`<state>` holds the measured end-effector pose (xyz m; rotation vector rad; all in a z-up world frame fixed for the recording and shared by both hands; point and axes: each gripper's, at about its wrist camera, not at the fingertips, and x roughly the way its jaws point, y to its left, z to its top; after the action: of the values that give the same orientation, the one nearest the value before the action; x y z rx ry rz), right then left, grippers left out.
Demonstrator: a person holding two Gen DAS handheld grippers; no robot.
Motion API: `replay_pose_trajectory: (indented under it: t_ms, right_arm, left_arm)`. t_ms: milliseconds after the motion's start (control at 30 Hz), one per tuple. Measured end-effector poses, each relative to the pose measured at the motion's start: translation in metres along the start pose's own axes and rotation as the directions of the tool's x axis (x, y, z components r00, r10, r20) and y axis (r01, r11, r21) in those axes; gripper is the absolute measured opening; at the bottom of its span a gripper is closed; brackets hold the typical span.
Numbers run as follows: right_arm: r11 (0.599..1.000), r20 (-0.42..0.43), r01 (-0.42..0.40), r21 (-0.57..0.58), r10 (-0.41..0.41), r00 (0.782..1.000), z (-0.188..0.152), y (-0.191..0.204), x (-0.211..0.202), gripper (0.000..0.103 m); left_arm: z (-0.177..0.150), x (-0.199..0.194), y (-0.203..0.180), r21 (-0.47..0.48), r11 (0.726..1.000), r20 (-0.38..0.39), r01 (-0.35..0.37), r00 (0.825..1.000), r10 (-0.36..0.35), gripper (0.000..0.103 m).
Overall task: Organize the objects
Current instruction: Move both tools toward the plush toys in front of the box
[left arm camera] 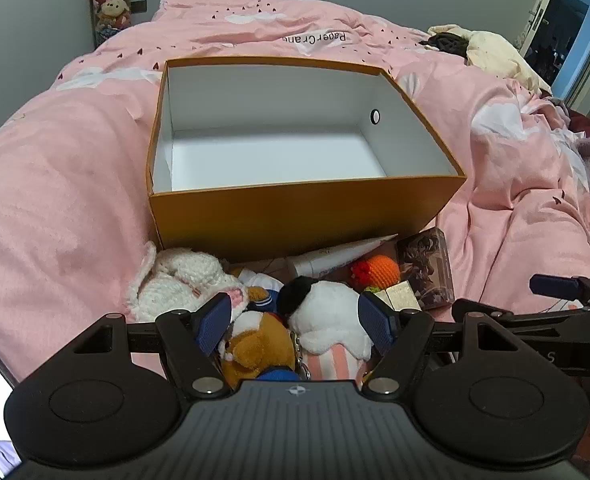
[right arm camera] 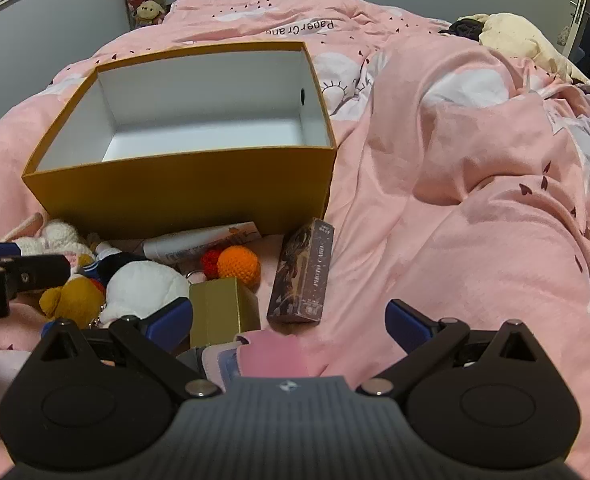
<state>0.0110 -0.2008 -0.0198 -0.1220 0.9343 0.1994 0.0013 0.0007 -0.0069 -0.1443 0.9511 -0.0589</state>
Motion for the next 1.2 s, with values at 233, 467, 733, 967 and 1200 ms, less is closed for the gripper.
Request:
replay_pose_trajectory:
  t_ms: [233,467,733,967,1200]
  right_arm:
    - [1.0,-0.008,-0.006,-0.005,0.006,1.0,0.0002,0.0015,0.0018,0.102]
    - [1.0,-0.011,-0.006,-0.009,0.005,1.0,0.0007,0.0021,0.0025,0.102]
    - [1.0,-0.021,-0.01,-0.014,0.01,1.0,0.0017,0.0036,0.0038,0.102]
    - [0.999,-0.024,-0.015,-0.028,0.014,1.0,0.0015,0.0059,0.005,0.102]
    - [1.0,-0.032,-0.015,-0.026,0.014,0.999,0.0007,0.0068,0.0071,0.102]
  left_arm:
    - [0.0004,-0.0004,-0.0002,0.006,1.0,-0.002,-0.002,1.0,0.002,0.082]
    - [0.001,0.0,0.0011,0.0,1.0,-0.003,-0.006,1.0,0.006,0.082]
    - [0.003,-0.0008,0.0034,-0.008,1.0,0.0,-0.012,1.0,0.012,0.082]
    - [0.0038,-0.0011,0.0031,-0.011,1.0,0.001,-0.014,1.0,0.014,0.082]
    - [0.0028,-0.0012,0.006,-0.015,1.0,-0.001,-0.018,1.0,0.018,0.082]
